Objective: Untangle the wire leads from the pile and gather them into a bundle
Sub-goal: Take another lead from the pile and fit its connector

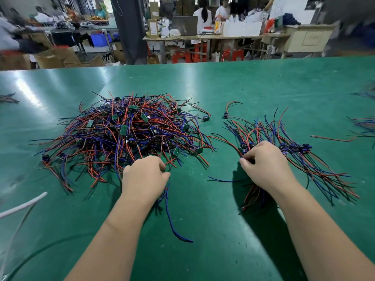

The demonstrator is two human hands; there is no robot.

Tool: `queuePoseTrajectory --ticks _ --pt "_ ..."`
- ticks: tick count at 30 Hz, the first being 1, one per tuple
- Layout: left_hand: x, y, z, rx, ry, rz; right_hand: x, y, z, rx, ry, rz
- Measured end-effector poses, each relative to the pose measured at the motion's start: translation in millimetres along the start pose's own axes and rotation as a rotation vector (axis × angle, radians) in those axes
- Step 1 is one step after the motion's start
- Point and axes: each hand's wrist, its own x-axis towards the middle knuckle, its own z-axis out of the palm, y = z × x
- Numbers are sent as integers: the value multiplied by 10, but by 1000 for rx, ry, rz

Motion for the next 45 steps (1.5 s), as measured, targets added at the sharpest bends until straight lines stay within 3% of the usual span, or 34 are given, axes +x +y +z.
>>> queuePoseTrajectory --ticks 6,8,12,17,20,24,27,29,32,38,41,45 --pt "13 100 -27 -544 195 -5 -68 -129 -35 300 265 -97" --pt "-6 159 -57 -775 246 21 -100 -207 -38 479 197 -86" --pt "-93 291 -121 -1115 244 143 -168 -358 -34 1038 -212 6" --pt "-242 416 -152 -986 228 424 -190 -454 -42 1592 -555 114" --pt "-329 502 -123 -946 98 521 -168 -444 -77 1843 -540 136" --pt "-373 563 -91 -1080 -126 430 -137 -395 -136 2036 -419 161" --pt "-383 570 -89 -1207 -318 338 -142 -360 -198 2028 -391 157" --pt "-385 590 -78 -1249 -389 250 -157 -354 -207 1902 -383 154" --pt "-380 630 -63 -1322 -393 86 -196 -416 -140 1620 -341 51" --pt "-407 622 22 -1348 -368 -41 -240 -478 39 1146 -234 -82" --pt "-387 584 -5 -1338 -490 -18 -236 -459 12 1097 -237 -84" --pt "-349 535 -12 -1373 -568 -35 -227 -448 -17 1216 -306 -38"
